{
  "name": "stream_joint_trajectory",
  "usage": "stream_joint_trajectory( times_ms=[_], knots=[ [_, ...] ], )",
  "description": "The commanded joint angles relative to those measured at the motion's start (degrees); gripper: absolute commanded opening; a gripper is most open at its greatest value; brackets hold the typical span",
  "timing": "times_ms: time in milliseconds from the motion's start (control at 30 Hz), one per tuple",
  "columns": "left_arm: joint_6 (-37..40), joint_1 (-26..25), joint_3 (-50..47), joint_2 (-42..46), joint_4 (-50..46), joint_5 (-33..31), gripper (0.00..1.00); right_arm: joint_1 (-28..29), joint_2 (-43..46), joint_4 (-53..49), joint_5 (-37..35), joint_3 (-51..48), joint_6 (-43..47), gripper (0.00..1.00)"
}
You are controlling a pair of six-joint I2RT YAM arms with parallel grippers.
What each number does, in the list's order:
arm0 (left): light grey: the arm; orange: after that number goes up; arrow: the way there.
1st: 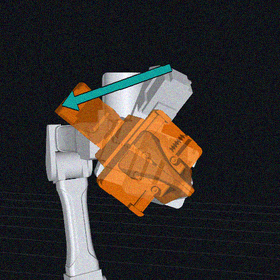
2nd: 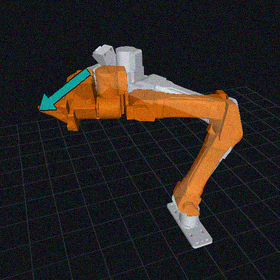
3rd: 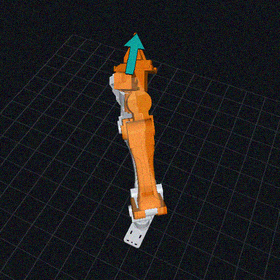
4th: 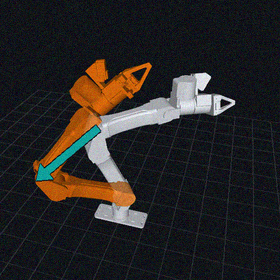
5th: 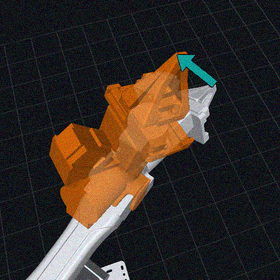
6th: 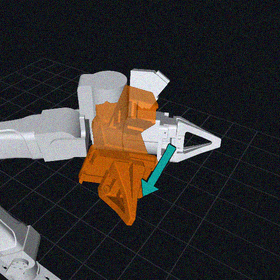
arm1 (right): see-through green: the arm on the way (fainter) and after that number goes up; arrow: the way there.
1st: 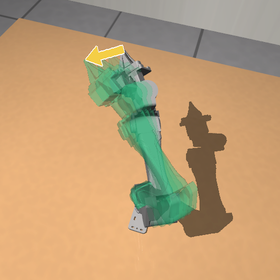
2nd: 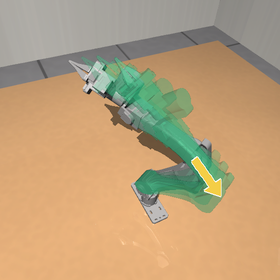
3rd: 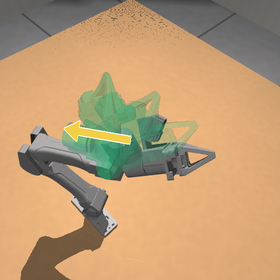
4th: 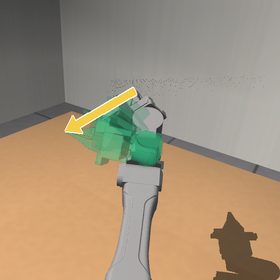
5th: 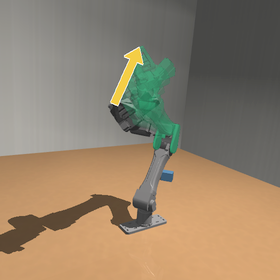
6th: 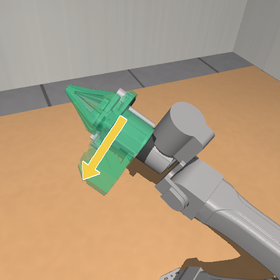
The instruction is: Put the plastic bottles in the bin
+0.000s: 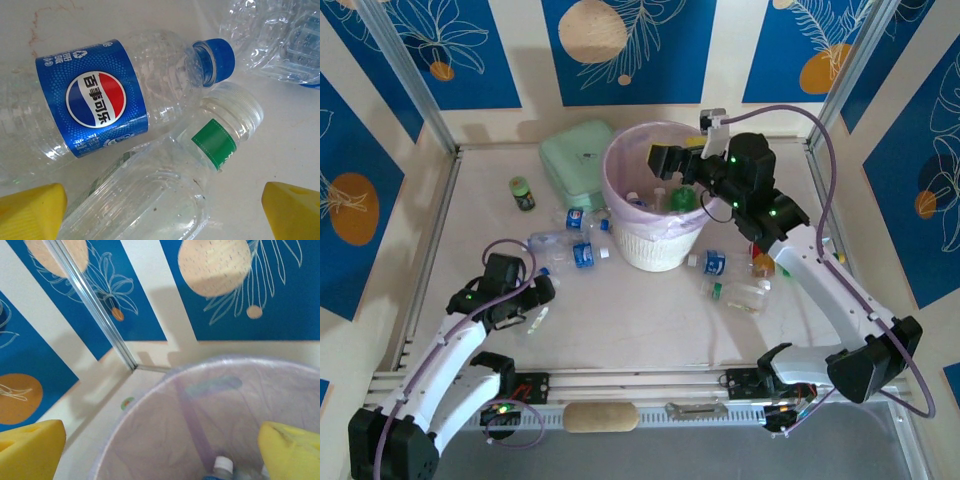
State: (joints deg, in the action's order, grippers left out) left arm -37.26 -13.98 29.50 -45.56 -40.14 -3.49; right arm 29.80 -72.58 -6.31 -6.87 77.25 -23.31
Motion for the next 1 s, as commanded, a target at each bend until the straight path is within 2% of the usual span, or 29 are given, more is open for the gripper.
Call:
stream_joint_trajectory(
  times_ms=[0, 167, 333, 500, 800, 967],
  knots=[
    [-0.9, 0.5, -0.6, 0.0, -1.3, 1.1, 1.0, -0.5, 1.0, 1.4, 2.7, 0.5, 0.7, 0.99],
    [-3.3, -0.1, -1.9, -0.5, 0.2, 5.7, 1.0, -1.1, 3.9, 2.2, 2.1, -2.8, -0.5, 0.99],
    [-5.8, -3.4, -3.1, -0.6, 1.7, 6.0, 1.0, -1.9, 5.9, 1.9, 1.8, -4.8, -1.8, 0.99],
    [-6.6, -7.9, -3.6, -2.0, 2.4, 2.0, 1.0, -2.4, 6.7, 0.2, 1.9, -5.1, -2.9, 0.99],
    [-4.9, -12.8, -3.5, -6.1, 4.0, -4.1, 1.0, -3.1, 7.4, -0.5, 1.9, -6.7, -4.9, 0.99],
    [-4.7, -16.4, -3.8, -9.0, 4.5, -7.8, 0.96, -3.7, 8.6, -1.8, 1.3, -7.9, -5.4, 0.99]
  ],
)
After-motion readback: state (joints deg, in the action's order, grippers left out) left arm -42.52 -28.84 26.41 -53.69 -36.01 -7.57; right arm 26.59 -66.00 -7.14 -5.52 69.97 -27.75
